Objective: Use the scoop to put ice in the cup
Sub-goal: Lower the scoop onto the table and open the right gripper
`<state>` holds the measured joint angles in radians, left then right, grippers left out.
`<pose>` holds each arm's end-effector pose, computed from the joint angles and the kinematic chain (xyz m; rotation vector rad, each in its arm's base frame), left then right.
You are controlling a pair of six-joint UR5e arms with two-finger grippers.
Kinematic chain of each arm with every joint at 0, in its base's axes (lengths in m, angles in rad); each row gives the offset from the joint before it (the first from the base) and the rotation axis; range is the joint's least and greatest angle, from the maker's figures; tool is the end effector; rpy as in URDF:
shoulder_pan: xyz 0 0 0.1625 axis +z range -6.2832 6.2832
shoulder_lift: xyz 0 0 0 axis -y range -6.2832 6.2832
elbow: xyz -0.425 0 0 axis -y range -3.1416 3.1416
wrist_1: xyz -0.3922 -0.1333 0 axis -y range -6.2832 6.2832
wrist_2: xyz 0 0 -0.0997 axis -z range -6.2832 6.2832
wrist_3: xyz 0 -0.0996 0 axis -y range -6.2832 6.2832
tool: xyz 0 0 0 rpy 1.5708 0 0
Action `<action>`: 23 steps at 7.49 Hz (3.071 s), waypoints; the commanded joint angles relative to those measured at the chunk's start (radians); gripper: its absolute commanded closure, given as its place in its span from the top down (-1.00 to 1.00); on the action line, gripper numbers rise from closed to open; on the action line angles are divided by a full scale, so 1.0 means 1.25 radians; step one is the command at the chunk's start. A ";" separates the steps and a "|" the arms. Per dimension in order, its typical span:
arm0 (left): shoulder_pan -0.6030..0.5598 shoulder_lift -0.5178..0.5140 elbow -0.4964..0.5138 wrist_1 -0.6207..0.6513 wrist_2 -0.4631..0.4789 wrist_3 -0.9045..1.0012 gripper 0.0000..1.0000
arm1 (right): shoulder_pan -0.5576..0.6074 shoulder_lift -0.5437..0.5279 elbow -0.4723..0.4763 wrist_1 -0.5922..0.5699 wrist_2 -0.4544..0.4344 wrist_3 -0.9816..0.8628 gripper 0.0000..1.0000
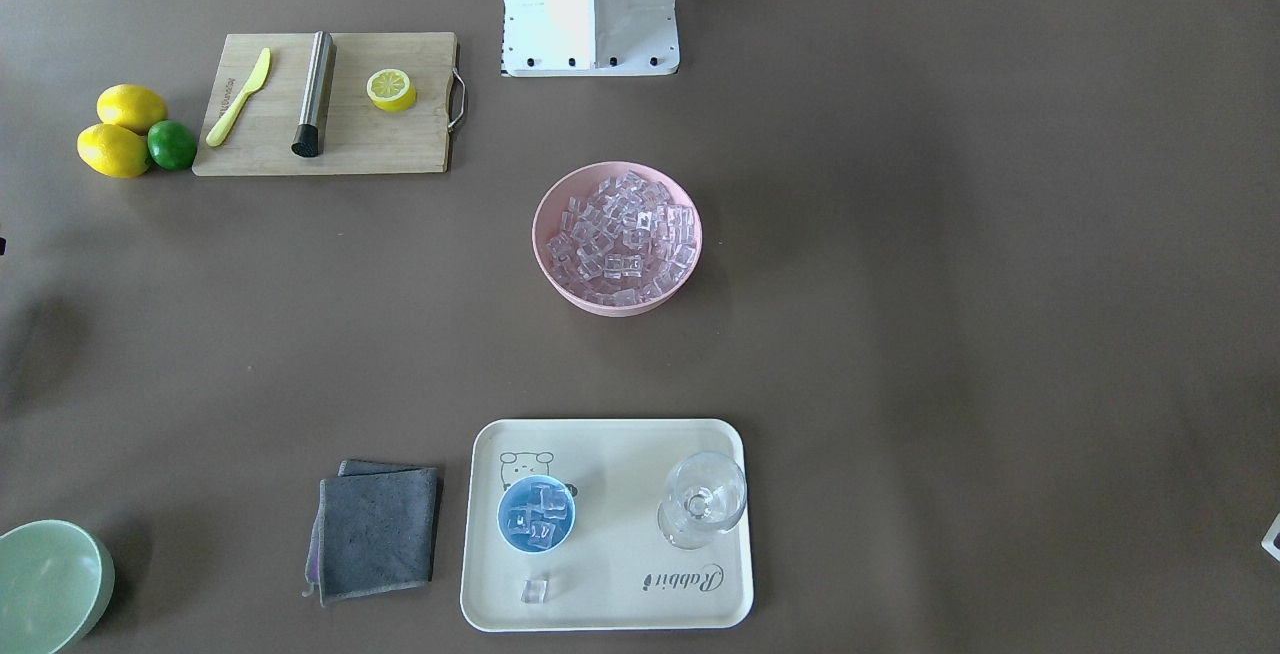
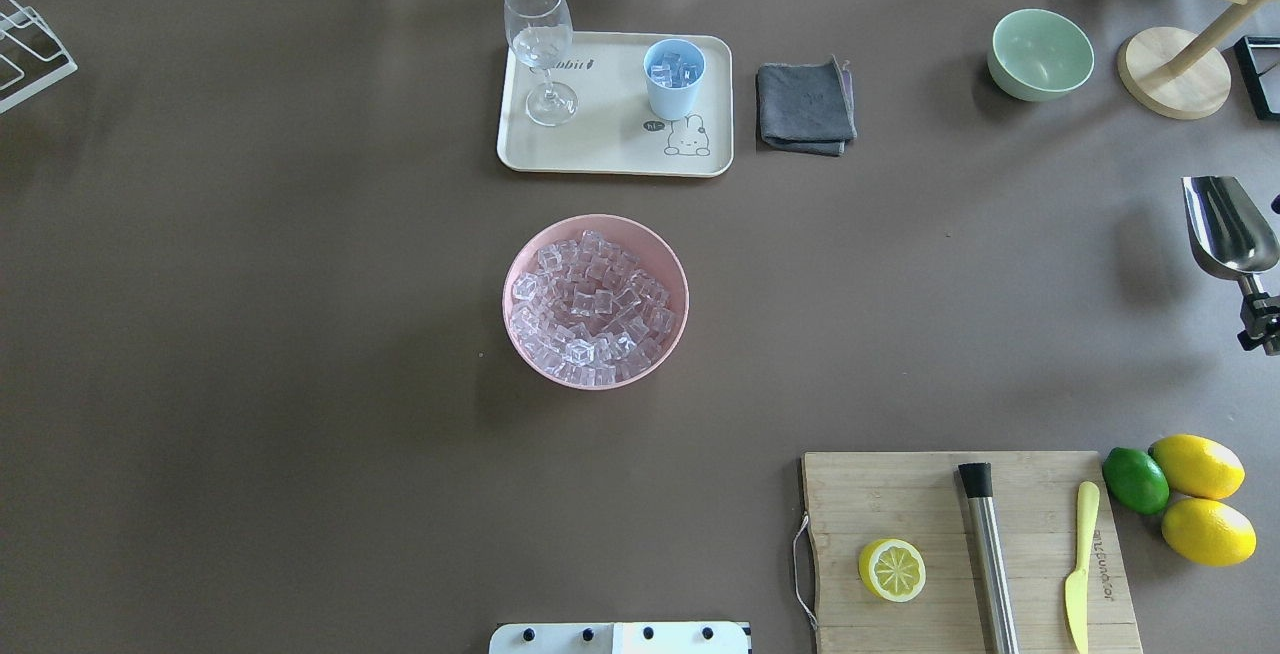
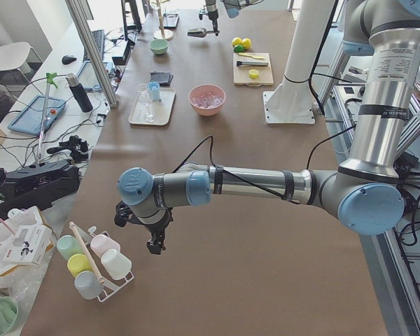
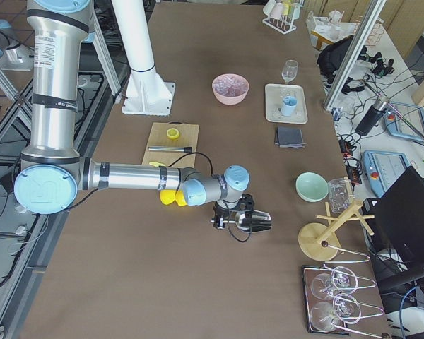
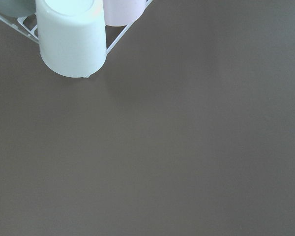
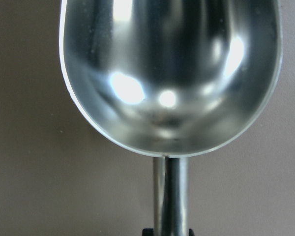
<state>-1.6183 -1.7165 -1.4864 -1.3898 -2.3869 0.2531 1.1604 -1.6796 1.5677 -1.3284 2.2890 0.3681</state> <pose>-0.0865 -0.5405 0.6386 0.0104 0.8235 0.1450 -0.1183 -0.4417 0.6902 -0.1567 -0.7111 -0.0873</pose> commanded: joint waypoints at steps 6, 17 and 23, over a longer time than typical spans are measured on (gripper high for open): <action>0.000 0.000 0.000 0.000 0.000 0.000 0.99 | 0.008 0.000 0.004 0.001 0.007 -0.001 0.20; 0.000 0.000 0.000 0.000 0.000 0.000 0.98 | 0.210 0.013 0.131 -0.257 0.056 -0.230 0.73; 0.001 0.000 0.000 -0.001 0.000 0.000 0.98 | 0.336 0.009 0.140 -0.373 0.050 -0.406 0.98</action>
<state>-1.6168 -1.7165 -1.4864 -1.3910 -2.3869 0.2536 1.5480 -1.6656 1.7379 -1.7635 2.3540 -0.1068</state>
